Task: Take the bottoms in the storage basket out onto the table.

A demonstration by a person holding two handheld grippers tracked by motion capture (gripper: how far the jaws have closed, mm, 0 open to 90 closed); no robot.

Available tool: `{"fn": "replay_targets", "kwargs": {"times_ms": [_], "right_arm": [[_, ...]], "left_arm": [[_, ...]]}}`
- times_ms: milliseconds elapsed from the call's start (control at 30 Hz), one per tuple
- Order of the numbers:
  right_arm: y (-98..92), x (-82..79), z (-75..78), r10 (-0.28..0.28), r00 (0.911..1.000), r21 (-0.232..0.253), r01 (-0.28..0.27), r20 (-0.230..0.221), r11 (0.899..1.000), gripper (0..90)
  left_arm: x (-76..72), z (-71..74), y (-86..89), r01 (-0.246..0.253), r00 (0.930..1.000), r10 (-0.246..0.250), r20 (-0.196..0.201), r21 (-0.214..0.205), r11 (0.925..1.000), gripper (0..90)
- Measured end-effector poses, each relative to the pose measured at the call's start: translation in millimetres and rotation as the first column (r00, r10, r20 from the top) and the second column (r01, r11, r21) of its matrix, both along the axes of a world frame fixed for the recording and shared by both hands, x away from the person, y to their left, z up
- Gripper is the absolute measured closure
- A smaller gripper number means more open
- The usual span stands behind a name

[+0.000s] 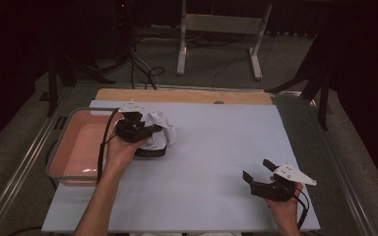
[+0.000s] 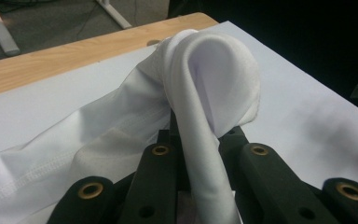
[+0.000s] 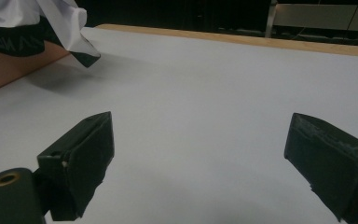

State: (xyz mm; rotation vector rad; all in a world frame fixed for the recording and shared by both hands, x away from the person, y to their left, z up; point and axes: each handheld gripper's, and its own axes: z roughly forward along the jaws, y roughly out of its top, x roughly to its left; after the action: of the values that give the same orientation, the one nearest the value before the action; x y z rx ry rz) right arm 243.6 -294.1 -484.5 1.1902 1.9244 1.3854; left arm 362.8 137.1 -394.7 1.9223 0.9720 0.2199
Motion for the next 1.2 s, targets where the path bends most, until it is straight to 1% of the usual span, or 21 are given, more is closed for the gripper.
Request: {"fn": "replay_targets", "kwargs": {"times_ms": [100, 433, 467, 567, 700, 833, 933, 1033, 1067, 1200], "right_arm": [[0.4, 0.0, 0.1, 0.000, 1.0000, -0.001, 0.000, 0.000, 1.000, 8.2], [0.8, 0.3, -0.1, -0.001, 1.0000, -0.008, 0.001, 0.003, 1.000, 8.2], [0.7, 0.3, -0.1, 0.000, 1.0000, -0.008, 0.001, 0.004, 1.000, 8.2], [0.5, 0.3, -0.1, 0.001, 1.0000, -0.007, -0.001, 0.003, 1.000, 8.2], [0.5, 0.3, -0.1, 0.001, 1.0000, -0.008, -0.001, 0.004, 1.000, 8.2], [0.3, 0.5, -0.2, 0.002, 1.0000, -0.011, -0.002, 0.005, 1.000, 8.2], [0.2, 0.4, -0.2, 0.002, 1.0000, -0.008, -0.002, 0.004, 1.000, 8.2], [0.2, 0.6, -0.2, 0.003, 1.0000, -0.009, -0.003, 0.005, 1.000, 8.2], [0.2, 0.5, -0.2, 0.003, 1.0000, -0.009, -0.003, 0.005, 1.000, 8.2], [0.1, 0.7, -0.2, 0.003, 1.0000, -0.009, -0.003, 0.005, 1.000, 8.2]], "left_arm": [[0.1, -1.7, -5.9, 0.013, 0.9999, -0.013, -0.003, 0.006, 0.9999, 81.8], [-1.5, -5.7, -28.8, 0.060, 0.9982, -0.060, -0.009, -0.002, 0.9982, 81.8], [-1.5, -5.9, -30.8, 0.069, 0.9976, -0.069, -0.009, -0.003, 0.9976, 81.8], [-2.2, -6.3, -39.4, 0.086, 0.9963, -0.086, -0.009, -0.022, 0.9961, 81.8], [-2.6, -7.1, -50.4, 0.114, 0.9935, -0.114, -0.008, -0.015, 0.9934, 81.8], [-3.2, -8.8, -60.7, 0.132, 0.9912, -0.132, -0.011, -0.018, 0.9912, 81.8], [-3.5, -9.6, -66.4, 0.143, 0.9896, -0.143, -0.011, -0.012, 0.9896, 81.8], [-3.9, -11.8, -72.7, 0.151, 0.9884, -0.151, -0.015, -0.020, 0.9884, 81.8], [-3.9, -12.5, -74.6, 0.156, 0.9876, -0.156, -0.018, -0.016, 0.9877, 81.8], [-3.8, -14.9, -83.6, 0.169, 0.9851, -0.170, -0.026, -0.032, 0.9850, 81.8]]}}
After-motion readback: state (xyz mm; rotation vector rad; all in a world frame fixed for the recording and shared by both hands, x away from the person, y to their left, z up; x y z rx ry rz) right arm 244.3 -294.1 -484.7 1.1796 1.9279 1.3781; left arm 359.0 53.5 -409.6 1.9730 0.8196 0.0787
